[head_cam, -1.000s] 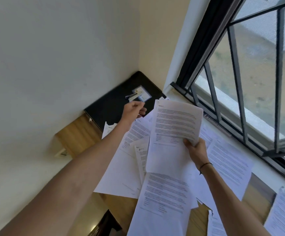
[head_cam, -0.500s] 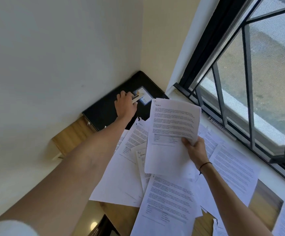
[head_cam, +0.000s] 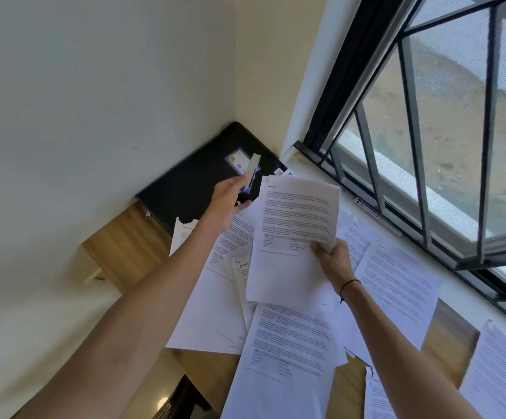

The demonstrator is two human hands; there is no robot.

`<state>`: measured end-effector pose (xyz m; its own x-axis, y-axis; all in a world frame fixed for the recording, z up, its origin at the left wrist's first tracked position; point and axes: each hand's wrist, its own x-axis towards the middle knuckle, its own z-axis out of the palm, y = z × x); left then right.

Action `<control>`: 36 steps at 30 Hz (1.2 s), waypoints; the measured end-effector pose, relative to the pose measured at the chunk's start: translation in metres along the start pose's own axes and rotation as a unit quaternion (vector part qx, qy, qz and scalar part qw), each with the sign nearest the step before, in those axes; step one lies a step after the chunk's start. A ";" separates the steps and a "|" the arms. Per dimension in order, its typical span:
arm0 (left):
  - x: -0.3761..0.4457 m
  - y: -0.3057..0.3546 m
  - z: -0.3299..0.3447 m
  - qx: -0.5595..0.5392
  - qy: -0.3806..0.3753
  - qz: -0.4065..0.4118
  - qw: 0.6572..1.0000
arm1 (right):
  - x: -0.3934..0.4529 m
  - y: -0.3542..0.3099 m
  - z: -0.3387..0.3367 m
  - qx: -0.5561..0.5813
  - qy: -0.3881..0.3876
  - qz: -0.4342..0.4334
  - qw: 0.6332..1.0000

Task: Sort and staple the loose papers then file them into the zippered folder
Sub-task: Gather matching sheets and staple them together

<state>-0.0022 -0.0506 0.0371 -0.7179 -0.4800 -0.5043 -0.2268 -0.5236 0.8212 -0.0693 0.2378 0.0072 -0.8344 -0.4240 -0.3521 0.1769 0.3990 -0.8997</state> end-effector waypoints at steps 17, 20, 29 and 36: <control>-0.064 -0.036 0.057 0.141 -0.140 0.044 0.979 | -0.046 0.010 -0.026 0.042 0.035 0.011 0.998; -0.079 -0.040 0.066 0.138 -0.137 0.097 0.976 | -0.055 0.000 -0.038 0.087 0.058 0.003 0.994; -0.113 -0.043 0.107 0.198 -0.162 0.266 0.929 | -0.077 -0.032 -0.068 0.157 0.028 -0.078 0.984; -0.137 -0.052 0.136 0.233 -0.163 0.381 0.880 | -0.085 -0.024 -0.074 0.054 0.186 -0.180 0.964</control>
<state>0.0182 0.1380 0.0995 -0.9116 -0.2993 0.2819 0.2121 0.2450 0.9460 -0.0416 0.3247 0.0781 -0.9780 -0.1900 0.0867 -0.1226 0.1860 -0.9749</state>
